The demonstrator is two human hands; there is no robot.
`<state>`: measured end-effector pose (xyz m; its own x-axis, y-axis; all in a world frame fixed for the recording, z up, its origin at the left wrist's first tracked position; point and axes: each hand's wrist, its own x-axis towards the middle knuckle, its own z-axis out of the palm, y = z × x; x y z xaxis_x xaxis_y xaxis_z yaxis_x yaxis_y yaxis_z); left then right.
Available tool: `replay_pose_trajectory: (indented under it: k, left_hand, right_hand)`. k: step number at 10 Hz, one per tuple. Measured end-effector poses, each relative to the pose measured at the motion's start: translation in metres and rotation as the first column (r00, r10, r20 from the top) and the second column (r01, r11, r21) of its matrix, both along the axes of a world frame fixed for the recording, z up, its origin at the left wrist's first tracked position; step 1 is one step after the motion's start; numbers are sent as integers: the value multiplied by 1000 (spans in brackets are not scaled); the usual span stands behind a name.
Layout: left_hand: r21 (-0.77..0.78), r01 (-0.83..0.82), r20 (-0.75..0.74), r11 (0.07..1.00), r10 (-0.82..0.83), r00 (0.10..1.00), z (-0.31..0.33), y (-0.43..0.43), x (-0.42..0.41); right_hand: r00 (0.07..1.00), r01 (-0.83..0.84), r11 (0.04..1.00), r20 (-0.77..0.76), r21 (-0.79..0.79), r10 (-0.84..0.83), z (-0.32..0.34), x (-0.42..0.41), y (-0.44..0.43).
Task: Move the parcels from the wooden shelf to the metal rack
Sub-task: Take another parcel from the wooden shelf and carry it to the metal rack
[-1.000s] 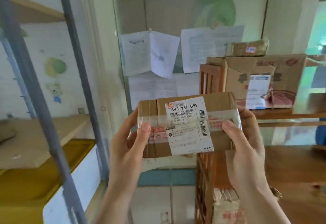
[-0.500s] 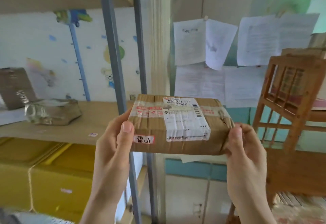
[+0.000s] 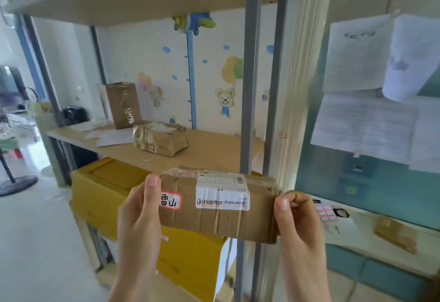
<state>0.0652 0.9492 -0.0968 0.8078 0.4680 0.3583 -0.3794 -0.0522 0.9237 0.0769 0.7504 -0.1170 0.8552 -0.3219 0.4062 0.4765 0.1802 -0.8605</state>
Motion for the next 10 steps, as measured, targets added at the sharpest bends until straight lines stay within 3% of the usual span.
replay_pose_trajectory:
  k: [1,2,3,4,5,8,10]
  left_hand:
    - [39,-114,-16,993,115,993,0,37,34]
    - [82,-144,14,986,143,990,-4,70,83]
    - [190,-100,-6,977,103,995,-14,91,140]
    - [297,-21,-37,955,34,999,-28,105,196]
    - [402,63,-80,913,-34,996,-29,110,238]
    - [402,417,-248,815,-341,907,-24,102,288]
    - [406,388,-198,828,-334,921,-27,107,278]
  right_hand:
    - [997,-46,998,-58,-50,44,-4,29,39]
    - [996,8,987,-87,-162,-22,-2,64,75]
    - [967,168,941,-135,-295,-215,-9,105,100]
    - [909,254,805,-151,-536,-387,-16,137,113]
    - [857,298,669,-117,-681,-501,-13,153,125]
    - [779,272,616,-207,-739,-592,0,178,137]
    - [809,260,645,-203,-718,-551,-1,182,138]
